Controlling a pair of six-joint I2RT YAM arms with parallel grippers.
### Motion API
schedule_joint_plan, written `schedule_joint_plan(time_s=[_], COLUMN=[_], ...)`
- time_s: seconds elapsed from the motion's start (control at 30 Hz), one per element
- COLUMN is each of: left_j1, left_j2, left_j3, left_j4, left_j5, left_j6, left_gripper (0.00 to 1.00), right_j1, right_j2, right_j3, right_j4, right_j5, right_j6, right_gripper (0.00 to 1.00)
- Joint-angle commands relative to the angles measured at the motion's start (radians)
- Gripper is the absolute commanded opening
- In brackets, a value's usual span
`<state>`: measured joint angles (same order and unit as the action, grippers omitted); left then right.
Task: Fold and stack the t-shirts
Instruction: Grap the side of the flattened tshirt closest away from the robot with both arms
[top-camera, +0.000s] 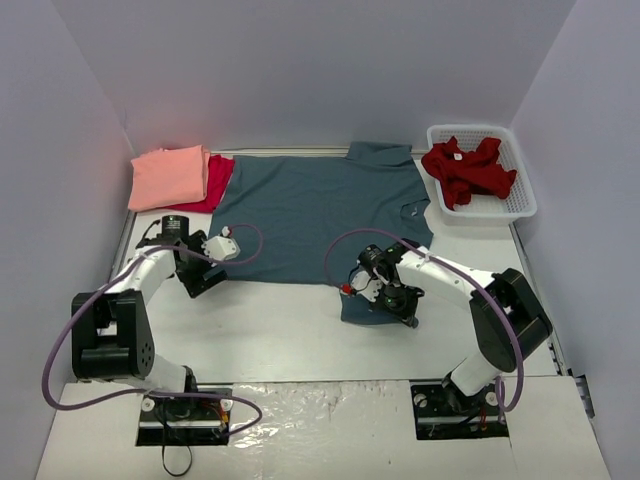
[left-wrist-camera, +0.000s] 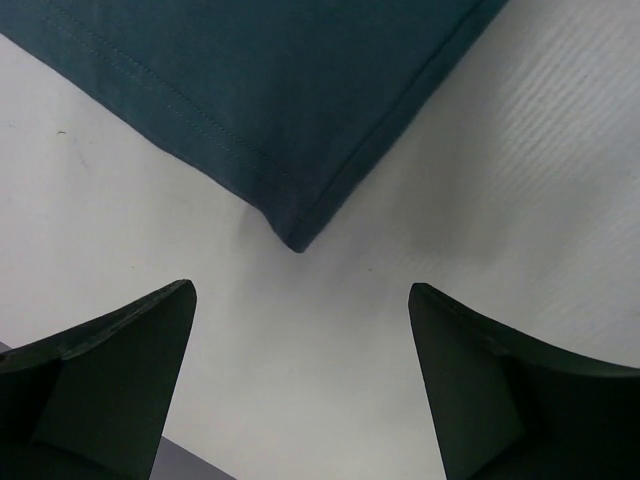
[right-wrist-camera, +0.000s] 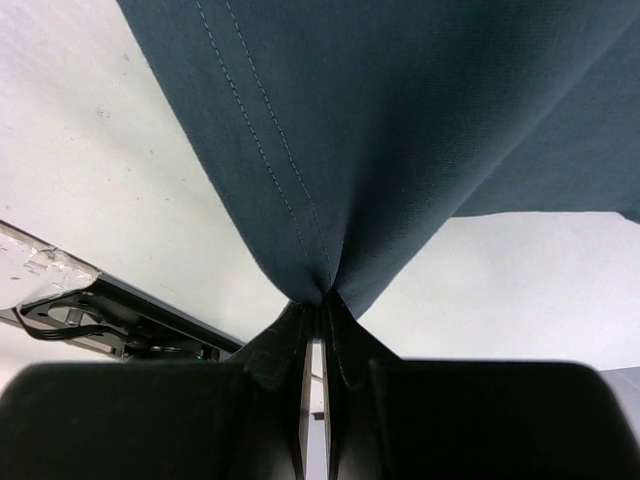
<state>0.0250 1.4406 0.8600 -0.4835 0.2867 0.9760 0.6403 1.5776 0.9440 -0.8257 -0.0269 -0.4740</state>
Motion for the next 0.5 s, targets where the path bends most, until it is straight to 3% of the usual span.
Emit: schedule_joint_plan(time_s=[0.0, 0.13, 0.47], left_j1=[0.039, 0.061, 0.058], left_j2=[0.056, 0.116, 0.13], left_j3=[0.088, 0.143, 0.137], left_j4=[-0.061, -0.118, -0.099], left_j5=[0.086, 0.124, 0.151], left_j6=[0.093, 0.121, 0.142], left_gripper=[0.86, 0.8, 0.76], right_j1=[-0.016, -0.033, -0.064], right_j2=[0.007, 0.041, 0.055], right_j3=[0.002, 0.013, 0.022], right_j4=[-0.079, -0.079, -0.079], right_j5=[-0.008, -0.011, -0.016], right_j6=[-0.006, -0.002, 0.002], right_gripper=[0.0, 0.0, 0.0])
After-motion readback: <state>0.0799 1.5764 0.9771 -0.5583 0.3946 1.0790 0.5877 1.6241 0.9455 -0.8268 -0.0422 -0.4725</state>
